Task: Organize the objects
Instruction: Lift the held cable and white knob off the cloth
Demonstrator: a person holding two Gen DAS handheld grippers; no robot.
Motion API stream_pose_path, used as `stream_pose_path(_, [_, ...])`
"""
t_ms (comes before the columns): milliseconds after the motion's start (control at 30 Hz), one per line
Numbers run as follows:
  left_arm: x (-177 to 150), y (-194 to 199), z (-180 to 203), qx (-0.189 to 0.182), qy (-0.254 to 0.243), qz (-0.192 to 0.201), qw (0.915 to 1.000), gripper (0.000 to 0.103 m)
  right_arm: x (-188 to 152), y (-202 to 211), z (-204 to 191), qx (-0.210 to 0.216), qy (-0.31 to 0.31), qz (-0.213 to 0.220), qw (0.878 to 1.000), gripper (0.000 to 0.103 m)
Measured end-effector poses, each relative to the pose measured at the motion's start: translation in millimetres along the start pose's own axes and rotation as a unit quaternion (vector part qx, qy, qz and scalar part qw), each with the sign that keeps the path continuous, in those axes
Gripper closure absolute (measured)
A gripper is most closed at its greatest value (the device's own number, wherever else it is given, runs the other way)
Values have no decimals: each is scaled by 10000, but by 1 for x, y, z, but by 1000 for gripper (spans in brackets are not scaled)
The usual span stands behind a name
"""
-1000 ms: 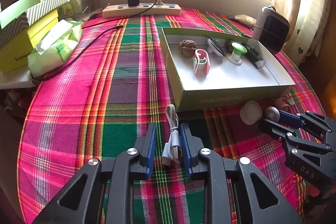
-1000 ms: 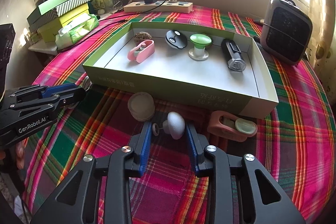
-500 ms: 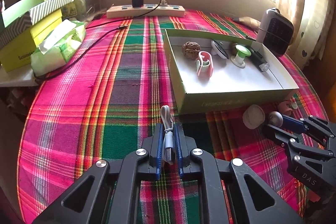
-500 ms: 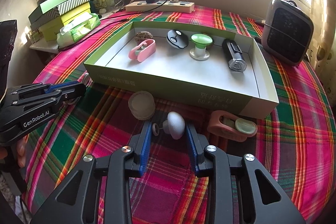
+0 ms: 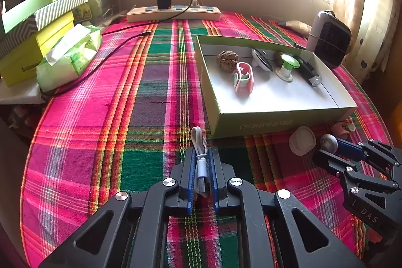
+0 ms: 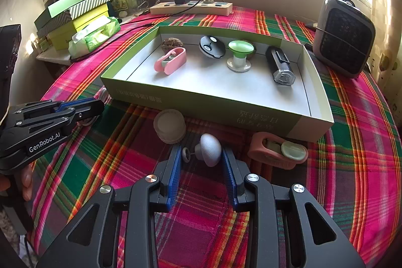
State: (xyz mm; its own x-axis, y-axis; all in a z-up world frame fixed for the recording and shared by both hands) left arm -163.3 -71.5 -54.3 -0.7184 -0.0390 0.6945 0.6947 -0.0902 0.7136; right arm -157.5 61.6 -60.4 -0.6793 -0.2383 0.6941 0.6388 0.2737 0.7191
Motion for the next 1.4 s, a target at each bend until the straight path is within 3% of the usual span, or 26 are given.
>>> stream_pose_path(1400, [12, 31, 16, -176, -73, 314, 9993, 96, 10, 29, 2, 46, -68, 383, 9992, 70])
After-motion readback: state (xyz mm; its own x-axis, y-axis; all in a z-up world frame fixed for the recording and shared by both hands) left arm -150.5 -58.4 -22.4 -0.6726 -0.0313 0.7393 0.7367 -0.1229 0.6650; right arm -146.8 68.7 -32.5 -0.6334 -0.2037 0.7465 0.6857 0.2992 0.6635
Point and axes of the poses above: each gripper's, at about its wrist camera, not at the fingertips, and y roughly against the way its jaws point, z to its right, x to its top, the point moved 8 cm from there along -y, roughly the way its jaws point, and after that the axes turned 5 degrees about z, right-handed, at the moved point
